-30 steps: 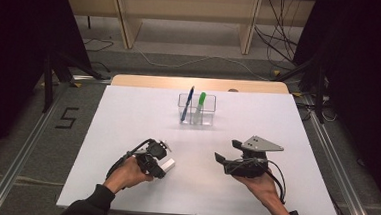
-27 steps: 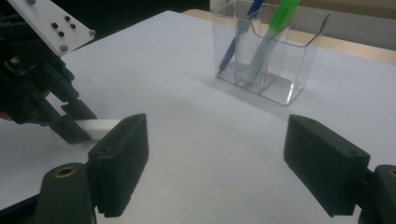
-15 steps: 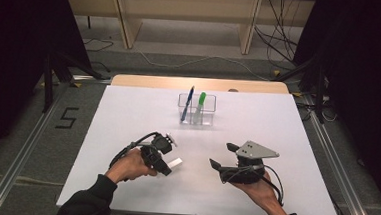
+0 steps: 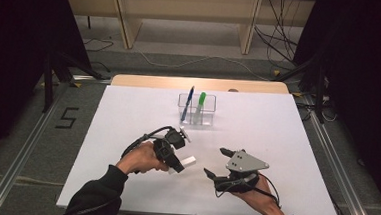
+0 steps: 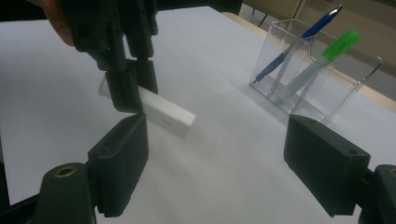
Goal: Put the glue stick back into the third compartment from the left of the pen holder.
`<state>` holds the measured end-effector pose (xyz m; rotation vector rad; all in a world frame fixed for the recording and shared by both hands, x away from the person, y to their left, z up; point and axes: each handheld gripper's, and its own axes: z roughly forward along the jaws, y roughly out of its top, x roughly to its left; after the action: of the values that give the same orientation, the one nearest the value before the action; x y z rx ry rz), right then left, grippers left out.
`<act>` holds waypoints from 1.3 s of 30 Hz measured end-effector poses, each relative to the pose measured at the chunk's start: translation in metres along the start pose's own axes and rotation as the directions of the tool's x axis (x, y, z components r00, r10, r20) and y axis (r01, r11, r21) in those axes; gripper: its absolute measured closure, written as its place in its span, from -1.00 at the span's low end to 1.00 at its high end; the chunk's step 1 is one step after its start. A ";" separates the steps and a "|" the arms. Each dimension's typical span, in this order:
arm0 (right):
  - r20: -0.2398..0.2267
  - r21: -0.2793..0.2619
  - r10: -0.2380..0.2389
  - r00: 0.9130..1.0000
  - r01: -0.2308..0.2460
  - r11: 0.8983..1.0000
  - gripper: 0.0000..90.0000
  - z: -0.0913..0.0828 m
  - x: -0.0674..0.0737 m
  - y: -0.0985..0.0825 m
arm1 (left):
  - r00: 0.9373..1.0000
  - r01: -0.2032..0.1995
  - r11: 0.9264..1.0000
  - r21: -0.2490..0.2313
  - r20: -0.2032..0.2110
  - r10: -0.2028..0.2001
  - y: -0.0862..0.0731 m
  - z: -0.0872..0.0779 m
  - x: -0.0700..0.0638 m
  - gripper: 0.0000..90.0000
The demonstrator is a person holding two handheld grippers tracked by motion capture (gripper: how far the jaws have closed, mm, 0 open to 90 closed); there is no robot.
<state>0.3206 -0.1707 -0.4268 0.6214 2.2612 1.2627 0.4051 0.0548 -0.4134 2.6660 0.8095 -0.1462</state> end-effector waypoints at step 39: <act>0.269 0.223 -0.709 0.652 0.674 0.704 -0.03 0.029 0.066 -0.015 | 0.993 -0.092 0.995 -0.022 0.070 0.094 0.025 -0.009 -0.026 0.49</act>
<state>0.2835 -0.1197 -0.4657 -0.0444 1.9631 0.5913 0.3972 0.0246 -0.3922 2.6583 0.6602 -0.2076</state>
